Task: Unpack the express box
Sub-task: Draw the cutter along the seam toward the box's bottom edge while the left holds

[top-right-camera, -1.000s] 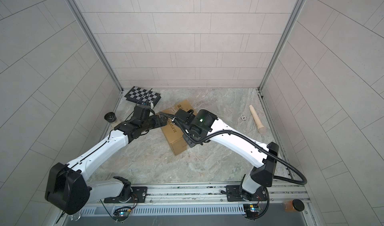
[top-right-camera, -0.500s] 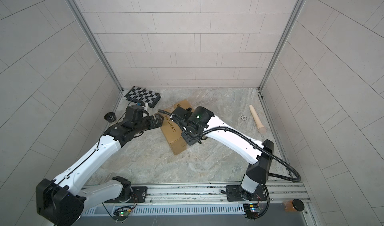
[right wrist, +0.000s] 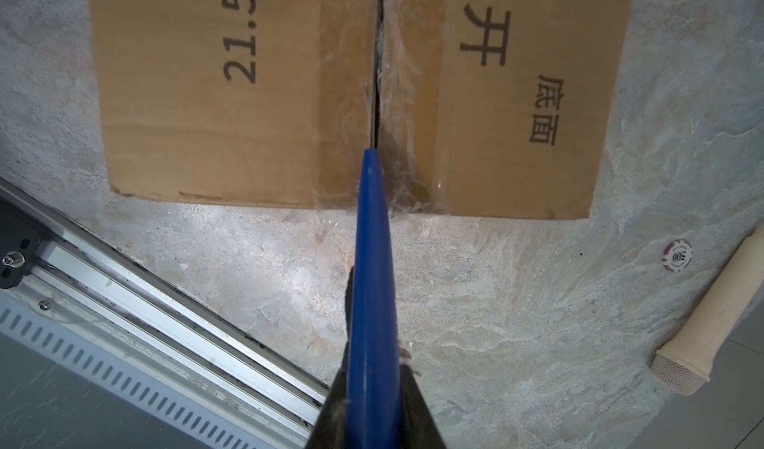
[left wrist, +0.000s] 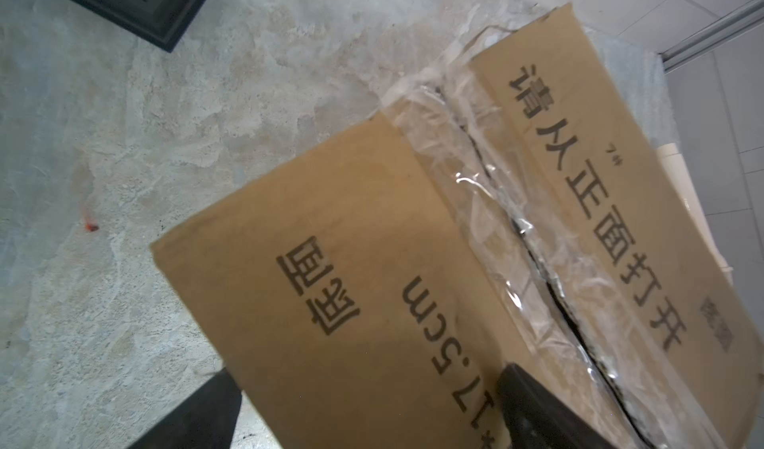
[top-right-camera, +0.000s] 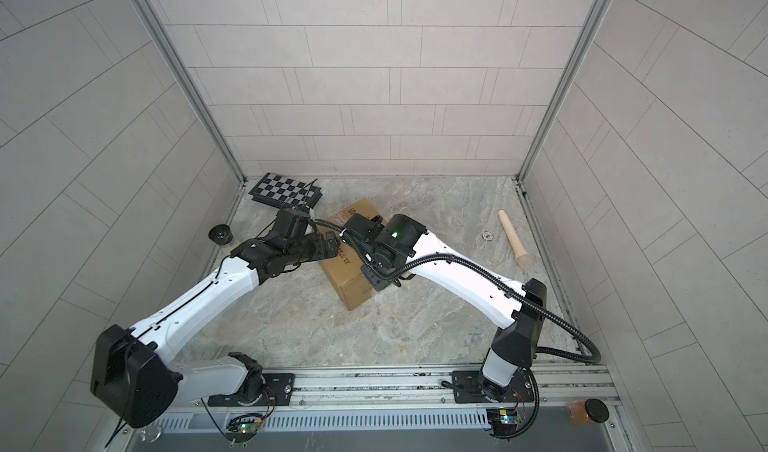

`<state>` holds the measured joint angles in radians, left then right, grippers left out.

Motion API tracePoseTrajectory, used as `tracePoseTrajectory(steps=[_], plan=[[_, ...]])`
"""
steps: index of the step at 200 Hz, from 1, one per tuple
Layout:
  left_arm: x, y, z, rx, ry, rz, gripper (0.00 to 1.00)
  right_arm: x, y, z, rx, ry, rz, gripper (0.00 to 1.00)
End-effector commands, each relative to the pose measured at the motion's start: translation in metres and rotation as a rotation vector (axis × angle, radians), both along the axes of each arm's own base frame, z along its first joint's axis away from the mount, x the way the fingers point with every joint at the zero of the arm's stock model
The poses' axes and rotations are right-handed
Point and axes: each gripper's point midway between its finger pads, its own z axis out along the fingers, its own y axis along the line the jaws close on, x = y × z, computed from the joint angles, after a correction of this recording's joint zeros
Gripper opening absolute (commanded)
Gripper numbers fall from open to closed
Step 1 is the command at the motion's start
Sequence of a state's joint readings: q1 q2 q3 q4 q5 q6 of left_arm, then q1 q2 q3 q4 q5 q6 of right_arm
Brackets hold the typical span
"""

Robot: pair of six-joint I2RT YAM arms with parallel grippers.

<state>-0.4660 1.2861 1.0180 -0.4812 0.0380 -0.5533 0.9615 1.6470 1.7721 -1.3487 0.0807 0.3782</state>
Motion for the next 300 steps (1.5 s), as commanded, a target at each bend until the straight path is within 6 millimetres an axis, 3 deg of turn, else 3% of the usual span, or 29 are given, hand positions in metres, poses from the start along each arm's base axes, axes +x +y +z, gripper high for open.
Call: tracePoseTrajectory(steps=[1, 28, 81, 113, 155, 179, 202, 236, 259, 272, 300], plan=[[-0.013, 0.034, -0.032, 0.187, 0.109, 0.086, 1.00, -0.011, -0.018, -0.001, -0.035, 0.011, -0.024, 0.00], [-0.018, 0.044, -0.050, 0.230, 0.150, 0.122, 1.00, -0.023, -0.033, 0.004, -0.044, 0.018, -0.039, 0.00], [-0.016, 0.040, -0.052, 0.210, 0.148, 0.128, 1.00, -0.046, -0.051, -0.006, -0.059, 0.070, -0.053, 0.00], [-0.016, 0.036, -0.053, 0.187, 0.149, 0.118, 1.00, -0.040, -0.041, -0.016, -0.040, 0.062, -0.049, 0.00], [-0.015, 0.031, -0.052, 0.153, 0.135, 0.109, 1.00, -0.014, -0.012, -0.026, -0.024, 0.002, -0.049, 0.00], [-0.017, 0.033, -0.054, 0.153, 0.134, 0.118, 1.00, -0.007, -0.007, -0.026, -0.030, -0.013, -0.049, 0.00], [-0.019, 0.038, -0.061, 0.174, 0.146, 0.129, 1.00, -0.018, -0.018, -0.026, -0.033, 0.010, -0.048, 0.00], [-0.022, 0.049, -0.076, 0.190, 0.176, 0.173, 1.00, -0.037, -0.056, -0.018, -0.086, 0.021, -0.071, 0.00], [-0.024, 0.055, -0.081, 0.194, 0.188, 0.191, 1.00, -0.047, -0.071, -0.013, -0.091, 0.025, -0.067, 0.00], [-0.023, 0.055, -0.082, 0.191, 0.188, 0.190, 1.00, -0.052, -0.072, -0.015, -0.071, 0.032, -0.046, 0.00], [-0.021, 0.051, -0.080, 0.173, 0.182, 0.180, 1.00, -0.052, -0.053, -0.022, 0.038, 0.030, -0.022, 0.00]])
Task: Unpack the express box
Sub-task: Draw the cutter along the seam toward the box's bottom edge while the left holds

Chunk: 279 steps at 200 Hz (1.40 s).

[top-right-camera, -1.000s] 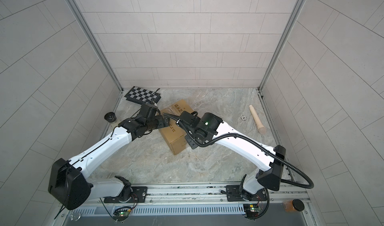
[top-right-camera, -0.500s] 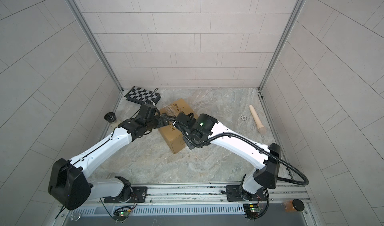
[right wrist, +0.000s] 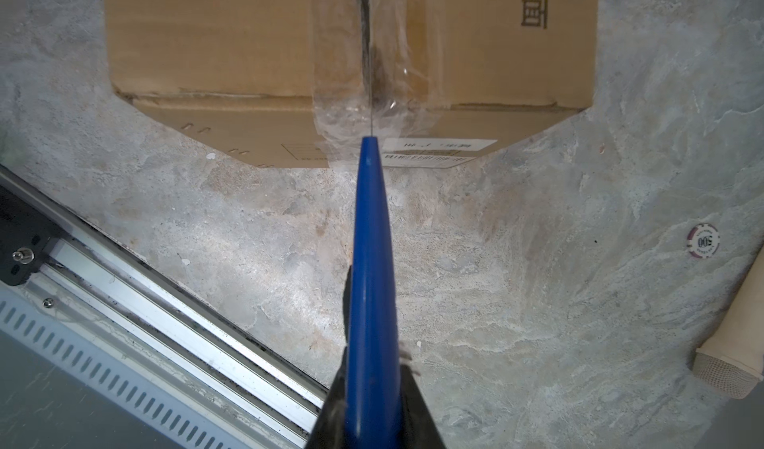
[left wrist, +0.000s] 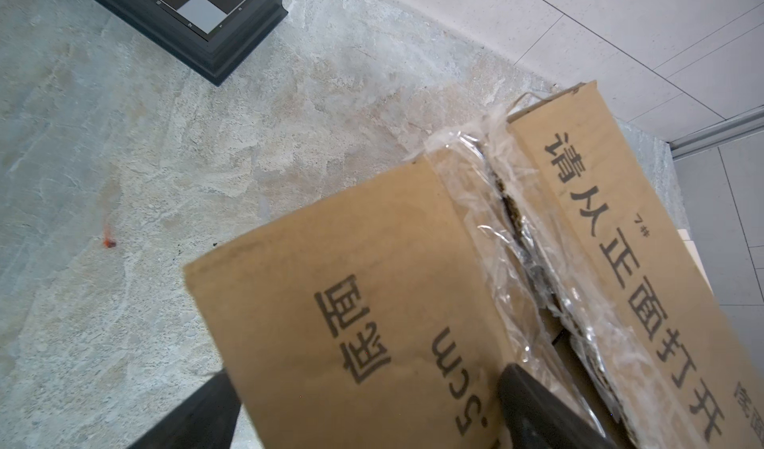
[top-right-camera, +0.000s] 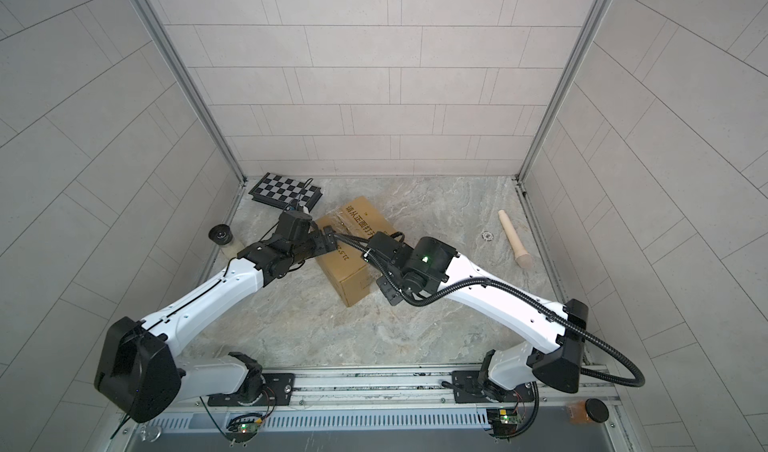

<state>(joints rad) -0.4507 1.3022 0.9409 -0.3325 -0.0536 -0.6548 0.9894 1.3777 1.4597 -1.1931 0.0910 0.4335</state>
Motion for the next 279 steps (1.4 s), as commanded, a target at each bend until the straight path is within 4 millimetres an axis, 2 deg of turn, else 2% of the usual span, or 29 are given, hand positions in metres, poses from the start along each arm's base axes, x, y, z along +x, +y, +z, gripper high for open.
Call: tracePoseTrajectory(steps=[1, 58, 78, 91, 119, 154, 172, 192, 210, 237, 279], plan=[[-0.040, 0.037, -0.068, 0.183, 0.253, 0.031, 1.00, -0.022, -0.022, -0.017, -0.063, 0.092, 0.008, 0.00], [-0.031, 0.020, -0.049, 0.108, 0.192, -0.020, 1.00, 0.012, 0.032, -0.018, 0.009, 0.055, 0.008, 0.00], [-0.029, 0.016, -0.043, 0.085, 0.170, -0.034, 1.00, 0.024, 0.044, -0.020, -0.022, 0.039, 0.018, 0.00], [-0.029, 0.015, -0.043, 0.080, 0.166, -0.035, 1.00, 0.028, 0.042, -0.024, -0.062, 0.058, -0.015, 0.00], [-0.032, 0.024, -0.057, 0.120, 0.213, -0.015, 1.00, 0.018, 0.027, -0.027, -0.109, 0.089, -0.009, 0.00], [-0.037, 0.044, -0.077, 0.128, 0.267, 0.053, 1.00, -0.005, -0.014, -0.020, -0.152, 0.108, -0.016, 0.00], [-0.038, 0.051, -0.082, 0.134, 0.280, 0.070, 1.00, -0.014, -0.027, -0.018, -0.155, 0.113, -0.014, 0.00], [-0.037, 0.049, -0.083, 0.127, 0.279, 0.064, 1.00, -0.018, -0.021, -0.019, -0.090, 0.102, 0.034, 0.00], [-0.034, 0.043, -0.077, 0.098, 0.259, 0.047, 1.00, -0.012, -0.006, -0.018, -0.016, 0.078, 0.041, 0.00], [-0.032, 0.037, -0.069, 0.084, 0.238, 0.023, 1.00, -0.004, 0.012, -0.014, 0.005, 0.097, 0.028, 0.00], [-0.028, 0.028, -0.051, 0.039, 0.192, -0.013, 1.00, -0.003, -0.002, 0.002, 0.001, 0.077, -0.010, 0.00]])
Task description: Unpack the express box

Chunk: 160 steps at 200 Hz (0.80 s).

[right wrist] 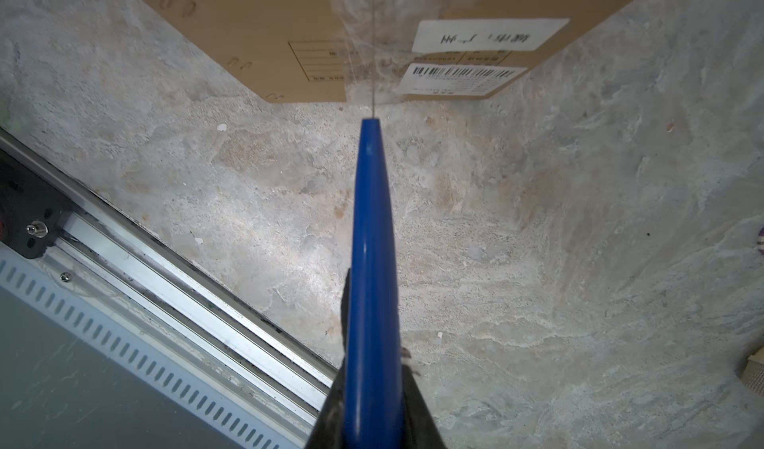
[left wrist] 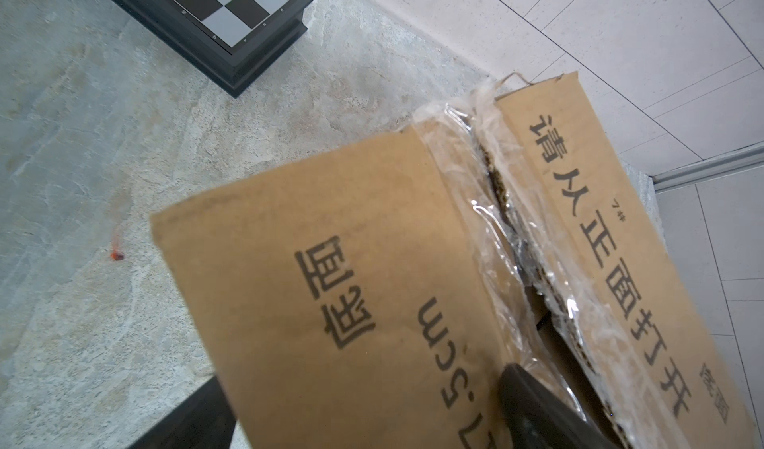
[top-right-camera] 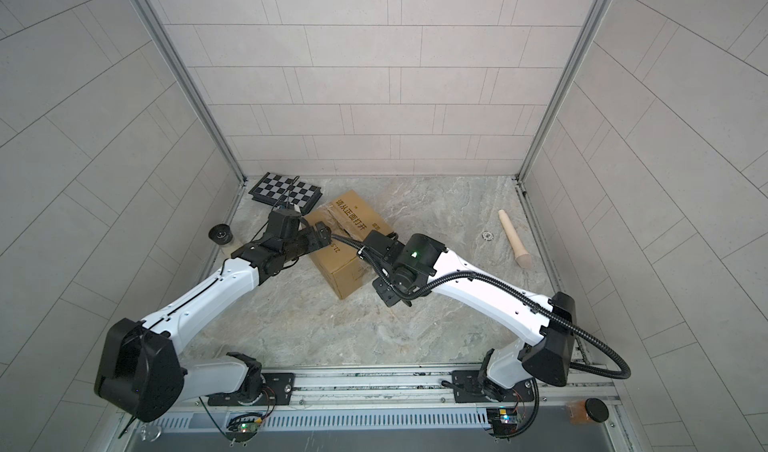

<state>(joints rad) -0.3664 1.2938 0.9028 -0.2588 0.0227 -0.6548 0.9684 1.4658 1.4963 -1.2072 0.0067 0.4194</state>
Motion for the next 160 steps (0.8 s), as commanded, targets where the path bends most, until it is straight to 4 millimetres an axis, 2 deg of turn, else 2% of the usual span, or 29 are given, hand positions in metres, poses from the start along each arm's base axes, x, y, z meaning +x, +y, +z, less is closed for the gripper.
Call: tracePoseTrajectory(steps=[1, 36, 55, 72, 109, 127, 143, 160], plan=[[-0.039, 0.012, -0.049, 0.101, 0.210, -0.050, 1.00, -0.003, -0.017, 0.019, 0.015, -0.026, -0.032, 0.00], [-0.033, 0.006, -0.019, 0.071, 0.142, -0.076, 1.00, 0.007, -0.050, 0.043, 0.051, -0.139, -0.103, 0.00], [-0.029, 0.003, -0.004, 0.068, 0.118, -0.093, 1.00, 0.018, -0.066, 0.044, 0.080, -0.164, -0.172, 0.00], [-0.026, -0.001, 0.015, 0.050, 0.077, -0.103, 1.00, 0.038, -0.074, 0.041, 0.136, -0.175, -0.242, 0.00], [-0.023, -0.007, 0.070, 0.006, -0.034, -0.132, 1.00, 0.085, -0.060, 0.030, 0.223, -0.214, -0.264, 0.00], [-0.024, -0.018, 0.087, -0.005, -0.064, -0.170, 1.00, 0.099, -0.050, 0.016, 0.228, -0.200, -0.245, 0.00], [-0.024, -0.028, 0.086, 0.015, -0.043, -0.204, 1.00, 0.105, -0.041, 0.004, 0.227, -0.173, -0.222, 0.00], [-0.026, -0.032, 0.064, 0.055, 0.040, -0.211, 0.97, 0.106, -0.035, -0.005, 0.227, -0.135, -0.207, 0.00]])
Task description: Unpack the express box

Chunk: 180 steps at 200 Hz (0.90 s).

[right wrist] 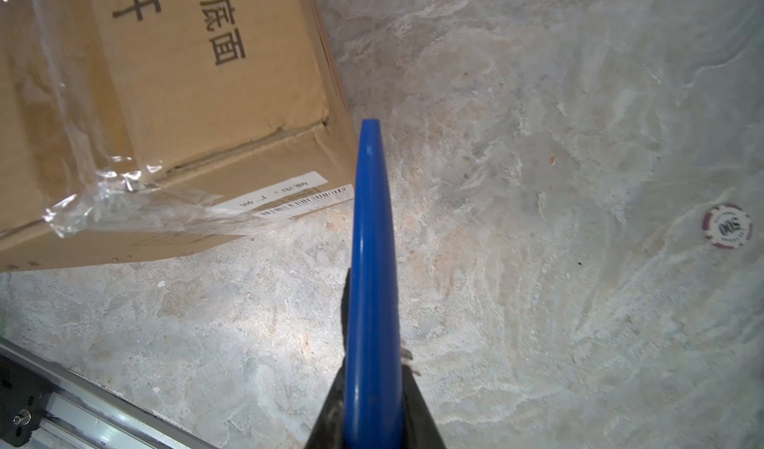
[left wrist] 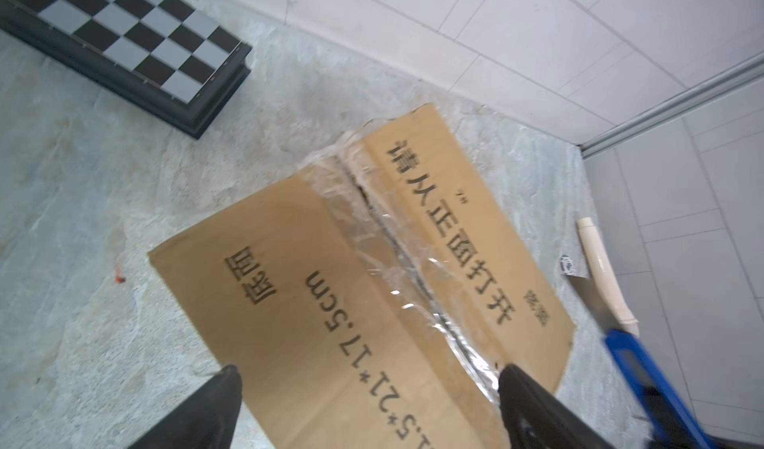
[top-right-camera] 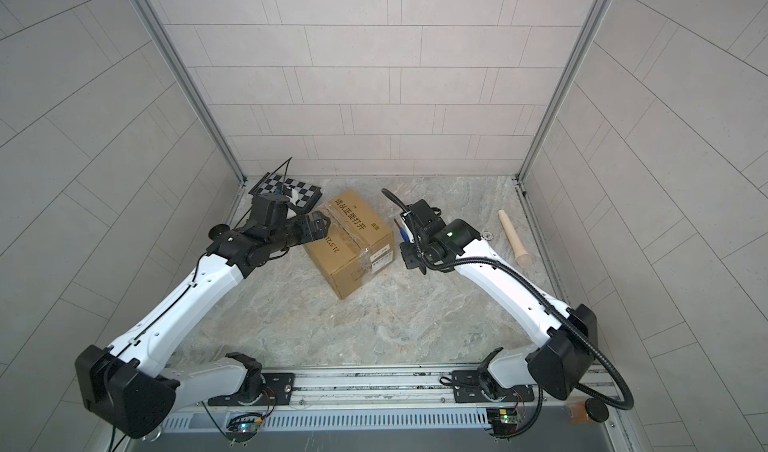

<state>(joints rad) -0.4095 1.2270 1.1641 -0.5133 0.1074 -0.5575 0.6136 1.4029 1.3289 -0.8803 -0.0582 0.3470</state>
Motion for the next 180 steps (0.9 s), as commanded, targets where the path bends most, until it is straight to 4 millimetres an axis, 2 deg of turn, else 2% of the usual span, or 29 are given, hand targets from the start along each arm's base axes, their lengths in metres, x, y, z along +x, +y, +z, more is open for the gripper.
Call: tracePoseTrajectory(steps=[1, 28, 45, 65, 71, 111, 131, 180], plan=[[-0.009, -0.006, -0.029, 0.078, 0.114, -0.039, 0.97, 0.008, 0.016, 0.002, 0.049, -0.013, 0.057, 0.00], [-0.014, -0.005, -0.068, 0.144, 0.209, -0.034, 0.95, 0.006, 0.020, -0.003, 0.057, 0.006, 0.075, 0.00], [-0.016, -0.009, -0.083, 0.175, 0.245, -0.049, 0.94, 0.004, 0.020, -0.005, 0.064, 0.008, 0.077, 0.00], [-0.015, -0.015, -0.092, 0.212, 0.272, -0.065, 0.94, 0.003, 0.023, -0.008, 0.079, 0.009, 0.081, 0.00], [-0.020, -0.026, -0.094, 0.235, 0.276, -0.100, 0.94, 0.003, 0.024, -0.009, 0.083, 0.012, 0.081, 0.00], [-0.023, -0.031, -0.109, 0.313, 0.329, -0.118, 0.93, 0.002, 0.035, -0.012, 0.119, 0.029, 0.076, 0.00], [-0.021, -0.040, -0.093, 0.248, 0.268, -0.127, 0.95, 0.002, 0.039, -0.012, 0.139, 0.028, 0.078, 0.00], [-0.013, -0.067, -0.007, 0.018, 0.033, -0.183, 1.00, 0.001, 0.039, -0.014, 0.142, 0.033, 0.078, 0.00]])
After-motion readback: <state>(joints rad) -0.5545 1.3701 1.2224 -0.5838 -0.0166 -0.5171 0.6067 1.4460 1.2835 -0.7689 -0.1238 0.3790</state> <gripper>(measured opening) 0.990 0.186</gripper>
